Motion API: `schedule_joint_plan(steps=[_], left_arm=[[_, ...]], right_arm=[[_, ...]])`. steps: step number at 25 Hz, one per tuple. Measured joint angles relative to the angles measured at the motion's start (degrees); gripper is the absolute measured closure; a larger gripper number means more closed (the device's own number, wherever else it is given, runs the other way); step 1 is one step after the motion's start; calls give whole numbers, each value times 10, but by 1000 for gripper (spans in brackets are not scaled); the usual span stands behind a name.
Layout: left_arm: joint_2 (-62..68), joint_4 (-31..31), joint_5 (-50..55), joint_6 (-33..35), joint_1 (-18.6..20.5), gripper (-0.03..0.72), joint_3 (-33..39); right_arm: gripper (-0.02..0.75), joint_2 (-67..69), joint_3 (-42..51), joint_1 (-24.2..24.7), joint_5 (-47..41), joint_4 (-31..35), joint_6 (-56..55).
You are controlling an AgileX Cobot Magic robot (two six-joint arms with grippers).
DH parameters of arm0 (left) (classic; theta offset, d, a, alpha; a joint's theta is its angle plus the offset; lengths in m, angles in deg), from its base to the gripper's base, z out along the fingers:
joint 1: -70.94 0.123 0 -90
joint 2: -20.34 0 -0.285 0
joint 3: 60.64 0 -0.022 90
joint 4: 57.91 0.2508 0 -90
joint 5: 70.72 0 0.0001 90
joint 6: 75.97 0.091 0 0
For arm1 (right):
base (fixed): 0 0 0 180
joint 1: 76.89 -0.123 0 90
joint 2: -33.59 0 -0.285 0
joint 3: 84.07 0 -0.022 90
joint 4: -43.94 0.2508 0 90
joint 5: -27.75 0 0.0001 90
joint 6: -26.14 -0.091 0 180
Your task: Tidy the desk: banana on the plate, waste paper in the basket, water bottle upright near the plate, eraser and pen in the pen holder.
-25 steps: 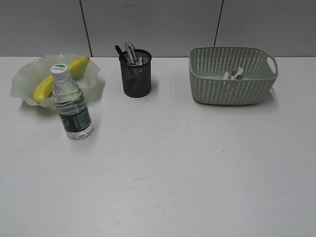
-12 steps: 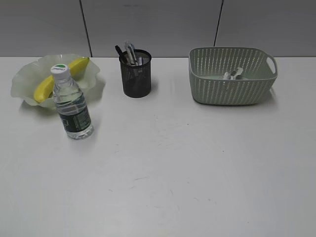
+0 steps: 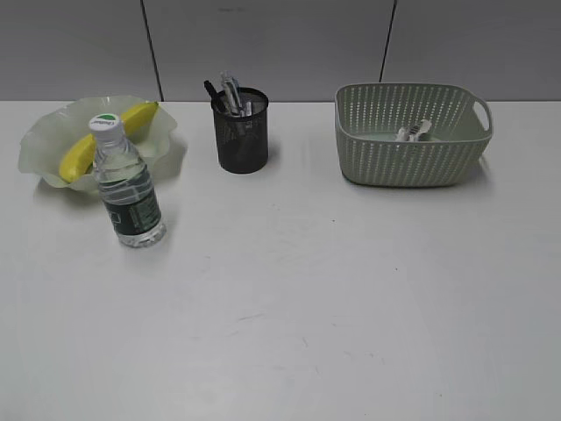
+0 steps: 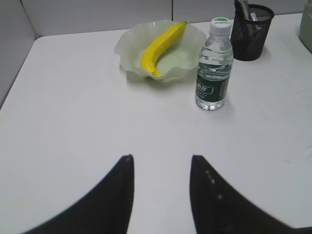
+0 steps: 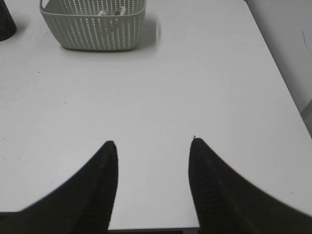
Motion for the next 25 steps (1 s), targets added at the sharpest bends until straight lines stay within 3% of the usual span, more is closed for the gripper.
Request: schedule_joint_plan(steps=[25], left_arm=[[0,0,0,0,-10,397,0]], right_arm=[[353,0,0,12,0,3,0]])
